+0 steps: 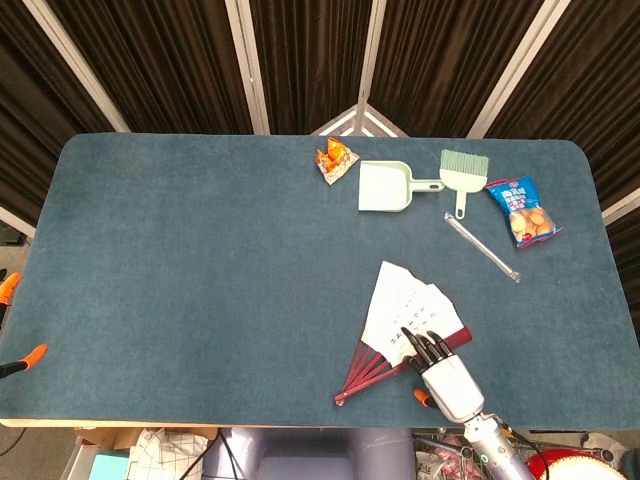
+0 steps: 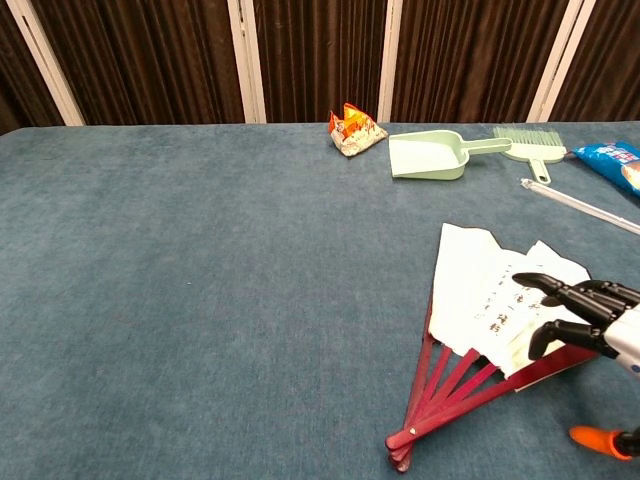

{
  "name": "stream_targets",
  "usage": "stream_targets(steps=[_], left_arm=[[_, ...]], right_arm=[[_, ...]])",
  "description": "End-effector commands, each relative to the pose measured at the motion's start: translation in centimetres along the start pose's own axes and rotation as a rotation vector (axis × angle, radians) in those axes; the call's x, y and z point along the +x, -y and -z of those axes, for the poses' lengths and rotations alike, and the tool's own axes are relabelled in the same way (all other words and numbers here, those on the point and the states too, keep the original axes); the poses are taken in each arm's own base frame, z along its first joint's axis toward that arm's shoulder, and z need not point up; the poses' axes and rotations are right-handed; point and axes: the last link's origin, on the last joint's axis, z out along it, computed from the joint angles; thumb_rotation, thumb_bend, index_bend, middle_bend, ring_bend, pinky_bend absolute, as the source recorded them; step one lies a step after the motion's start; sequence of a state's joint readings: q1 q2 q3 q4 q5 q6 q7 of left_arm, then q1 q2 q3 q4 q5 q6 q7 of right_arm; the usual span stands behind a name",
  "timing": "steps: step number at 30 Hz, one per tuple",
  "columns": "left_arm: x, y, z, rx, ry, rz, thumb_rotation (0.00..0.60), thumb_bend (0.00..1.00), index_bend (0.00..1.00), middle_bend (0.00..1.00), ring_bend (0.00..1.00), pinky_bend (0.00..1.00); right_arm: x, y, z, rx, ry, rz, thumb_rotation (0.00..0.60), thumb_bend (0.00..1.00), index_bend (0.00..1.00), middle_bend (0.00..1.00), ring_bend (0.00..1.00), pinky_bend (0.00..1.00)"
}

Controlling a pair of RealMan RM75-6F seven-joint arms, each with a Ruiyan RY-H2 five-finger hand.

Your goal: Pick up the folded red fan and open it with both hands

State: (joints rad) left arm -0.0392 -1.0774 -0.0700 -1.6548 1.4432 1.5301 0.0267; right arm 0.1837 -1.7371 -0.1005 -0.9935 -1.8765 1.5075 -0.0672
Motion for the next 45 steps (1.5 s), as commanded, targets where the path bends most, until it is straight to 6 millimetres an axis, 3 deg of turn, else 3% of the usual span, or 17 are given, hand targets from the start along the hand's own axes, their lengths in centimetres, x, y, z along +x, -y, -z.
stream_targets(steps=[1, 17, 22, 45], left_arm=[[0.0, 0.0, 0.0, 0.0, 0.001, 0.001, 0.6, 0.21, 0.0, 0.0, 0.0, 0.15], [-0.1, 0.0, -0.2, 0.006, 0.005, 0.002, 0.6, 0.21, 0.0, 0.0, 0.0, 0.15], [0.0, 0.1, -0.2, 0.01, 0.005, 0.005, 0.6, 0.21, 0.0, 0.0, 0.0, 0.15], [-0.1, 0.1, -0.3, 0.011, 0.009, 0.003, 0.6, 0.21, 0.0, 0.0, 0.0, 0.15]], right_arm=[[-0.2, 0.2, -0.3, 0.007, -0.002, 0.004, 0.6, 0.25, 0.44, 0.08, 0.21, 0.17], [-0.9, 1.4, -1.8, 0.022, -0.004, 0.012, 0.6, 0.26, 0.45, 0.08, 0.21, 0.17], [-0.9, 1.9, -2.2, 0.035, -0.014, 0.008, 0.6, 0.3, 0.51, 0.09, 0.22, 0.17], [-1.1, 3.1, -3.6, 0.067, -0.013, 0.017, 0.6, 0.35, 0.57, 0.09, 0.23, 0.17]])
